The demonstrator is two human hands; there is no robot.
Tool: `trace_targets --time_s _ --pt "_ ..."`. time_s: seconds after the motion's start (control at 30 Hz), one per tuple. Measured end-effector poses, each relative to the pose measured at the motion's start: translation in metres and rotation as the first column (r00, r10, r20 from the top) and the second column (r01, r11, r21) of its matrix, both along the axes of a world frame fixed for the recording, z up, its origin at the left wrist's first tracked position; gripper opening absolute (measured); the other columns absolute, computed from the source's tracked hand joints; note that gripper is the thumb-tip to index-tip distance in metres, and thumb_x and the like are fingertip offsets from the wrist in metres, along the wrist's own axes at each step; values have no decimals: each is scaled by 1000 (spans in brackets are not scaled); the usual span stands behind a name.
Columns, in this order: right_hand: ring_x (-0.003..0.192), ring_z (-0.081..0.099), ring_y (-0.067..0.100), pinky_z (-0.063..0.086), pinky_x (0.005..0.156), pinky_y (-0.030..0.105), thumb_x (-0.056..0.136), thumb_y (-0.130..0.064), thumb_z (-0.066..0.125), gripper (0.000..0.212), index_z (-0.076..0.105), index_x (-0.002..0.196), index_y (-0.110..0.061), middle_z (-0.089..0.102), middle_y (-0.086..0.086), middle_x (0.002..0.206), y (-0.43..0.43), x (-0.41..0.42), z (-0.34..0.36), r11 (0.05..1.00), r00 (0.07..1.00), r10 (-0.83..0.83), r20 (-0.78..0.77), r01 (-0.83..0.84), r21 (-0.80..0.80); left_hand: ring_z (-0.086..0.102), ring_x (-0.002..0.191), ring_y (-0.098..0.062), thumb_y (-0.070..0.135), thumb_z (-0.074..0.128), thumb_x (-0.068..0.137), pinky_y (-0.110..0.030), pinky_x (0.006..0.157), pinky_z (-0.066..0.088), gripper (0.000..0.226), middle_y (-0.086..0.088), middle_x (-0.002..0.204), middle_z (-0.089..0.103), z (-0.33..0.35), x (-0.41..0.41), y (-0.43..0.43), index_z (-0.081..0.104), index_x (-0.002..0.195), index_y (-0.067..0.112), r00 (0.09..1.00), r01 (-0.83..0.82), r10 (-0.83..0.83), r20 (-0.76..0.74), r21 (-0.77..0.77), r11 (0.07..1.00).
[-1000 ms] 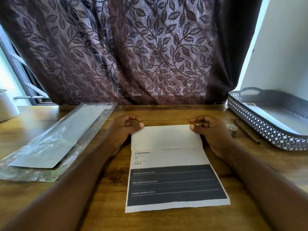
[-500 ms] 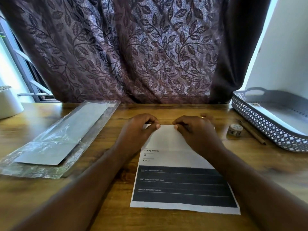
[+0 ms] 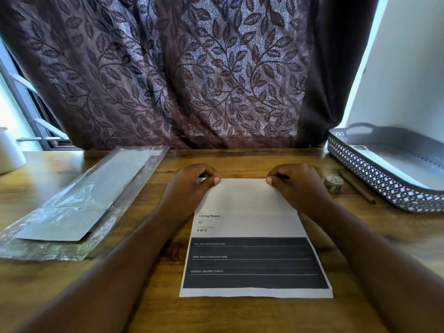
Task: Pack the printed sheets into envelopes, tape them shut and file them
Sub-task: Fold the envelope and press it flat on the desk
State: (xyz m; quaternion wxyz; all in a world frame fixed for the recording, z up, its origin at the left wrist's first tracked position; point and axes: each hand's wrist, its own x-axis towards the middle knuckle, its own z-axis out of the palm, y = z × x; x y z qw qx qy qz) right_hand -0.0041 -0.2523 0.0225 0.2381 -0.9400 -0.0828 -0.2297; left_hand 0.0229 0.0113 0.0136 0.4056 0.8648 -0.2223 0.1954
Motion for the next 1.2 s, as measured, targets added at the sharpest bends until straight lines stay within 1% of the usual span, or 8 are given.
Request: trace_targets --time_s 0.17,0.3,0.4,0.6,0.73,0.83,0.9,1.2 --pt "85 63 12 48 94 50 93 -37 67 17 67 76 -37 67 -19 79 -7 4 -4 998 996 -21 -87 26 55 63 91 2 24 68 92 -23 82 46 4 18 91 71 -2 3 3 72 92 23 1000 -6 8 -27 43 999" --pt "73 61 7 44 67 31 86 -40 76 19 69 71 -30 67 -15 74 -15 3 -1 993 996 -19 -89 29 114 64 92 3 26 69 92 -27 85 52 3 20 91 69 -3 6 6 71 92 25 999 -31 32 -24 66 997" --pt "68 60 6 42 60 26 86 -33 78 17 72 73 -23 67 -13 71 -19 1 0 989 996 -17 -92 30 142 65 93 0 24 70 92 -31 87 55 4 18 92 71 -3 6 8 73 93 22 999 -48 49 -14 56 997" --pt "80 65 9 51 71 29 93 -24 70 7 74 87 -23 71 -10 84 -13 -3 1 989 999 2 -52 6 151 67 95 -8 29 69 92 -42 89 56 12 11 100 74 -3 6 9 74 100 22 994 -105 102 37 60 993" --pt "74 62 0 46 64 20 92 -22 70 8 73 86 -27 67 -17 78 10 -14 3 985 996 56 72 -67 157 61 116 -18 52 49 95 -44 107 40 45 3 123 70 10 -12 -5 65 126 23 950 -188 70 306 378 906" --pt "74 60 -6 45 65 7 90 -18 73 5 75 92 -22 67 -17 83 29 -22 3 981 969 161 189 -178 80 57 121 -17 46 46 101 -43 111 30 38 5 127 67 17 -27 -25 60 131 28 956 -101 -51 288 490 866" --pt "76 61 -3 46 69 5 89 -16 74 7 76 95 -18 70 -13 86 34 -26 4 971 950 212 227 -230 56 62 111 -17 39 49 102 -43 109 33 28 5 117 72 17 -30 -31 66 121 27 947 -88 -87 308 512 855" --pt "79 62 -1 44 70 4 90 -13 73 9 76 97 -18 71 -10 90 29 -20 1 972 962 207 180 -224 77 64 100 -14 36 48 103 -35 103 31 23 10 107 73 15 -19 -19 67 114 33 956 -127 -35 292 519 845"
